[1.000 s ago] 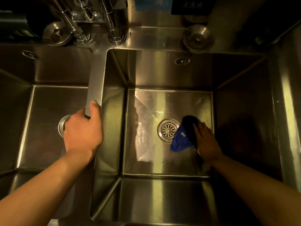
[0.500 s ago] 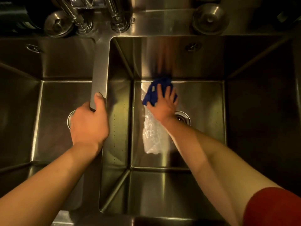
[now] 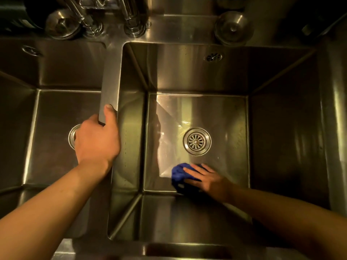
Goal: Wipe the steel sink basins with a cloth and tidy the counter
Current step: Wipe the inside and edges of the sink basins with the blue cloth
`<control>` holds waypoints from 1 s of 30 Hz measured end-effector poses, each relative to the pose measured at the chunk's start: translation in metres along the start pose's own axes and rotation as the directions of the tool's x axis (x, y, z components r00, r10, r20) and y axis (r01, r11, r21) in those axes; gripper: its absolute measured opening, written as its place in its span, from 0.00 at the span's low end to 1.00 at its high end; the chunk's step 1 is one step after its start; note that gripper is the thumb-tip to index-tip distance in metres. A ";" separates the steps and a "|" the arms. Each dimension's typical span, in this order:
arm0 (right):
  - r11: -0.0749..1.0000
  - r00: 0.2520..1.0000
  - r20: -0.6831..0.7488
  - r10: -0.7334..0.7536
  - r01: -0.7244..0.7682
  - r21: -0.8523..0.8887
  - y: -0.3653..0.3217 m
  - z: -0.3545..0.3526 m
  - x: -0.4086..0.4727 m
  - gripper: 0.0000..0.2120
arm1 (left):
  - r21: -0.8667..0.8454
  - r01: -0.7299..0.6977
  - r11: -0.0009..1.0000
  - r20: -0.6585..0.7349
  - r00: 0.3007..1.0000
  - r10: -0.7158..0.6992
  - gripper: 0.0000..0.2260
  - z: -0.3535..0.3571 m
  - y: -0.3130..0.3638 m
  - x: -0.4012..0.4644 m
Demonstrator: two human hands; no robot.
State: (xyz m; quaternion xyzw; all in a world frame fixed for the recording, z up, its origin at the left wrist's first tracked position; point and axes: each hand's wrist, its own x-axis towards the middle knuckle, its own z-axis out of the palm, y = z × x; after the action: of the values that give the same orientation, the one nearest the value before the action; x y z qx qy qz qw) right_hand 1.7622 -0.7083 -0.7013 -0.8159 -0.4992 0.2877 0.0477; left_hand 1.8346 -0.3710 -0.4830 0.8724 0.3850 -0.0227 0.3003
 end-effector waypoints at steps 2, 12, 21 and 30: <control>0.996 0.998 -0.033 0.046 -0.049 -0.076 0.025 0.006 -0.039 0.28 | 0.011 0.002 1.000 -0.002 1.000 -0.002 0.33 0.000 0.001 0.000; 0.426 0.415 -0.110 0.903 -0.831 0.357 0.103 -0.056 0.025 0.32 | 0.007 -0.005 1.000 -0.024 1.000 0.005 0.33 0.001 0.000 0.000; 0.713 0.698 -0.180 0.694 -0.629 0.309 0.032 -0.111 0.178 0.33 | -0.008 -0.028 1.000 -0.022 0.999 0.028 0.32 0.003 -0.003 0.002; 0.981 0.999 0.047 0.003 -0.012 0.191 -0.029 -0.008 0.036 0.22 | 0.039 0.010 0.999 -0.017 1.000 -0.009 0.35 0.002 0.000 0.001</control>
State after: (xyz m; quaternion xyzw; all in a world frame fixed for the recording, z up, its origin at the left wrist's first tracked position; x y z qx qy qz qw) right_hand 1.7558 -0.6616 -0.6989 -0.8025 -0.4670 0.3536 0.1131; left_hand 1.8356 -0.3716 -0.4847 0.8763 0.3913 -0.0242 0.2798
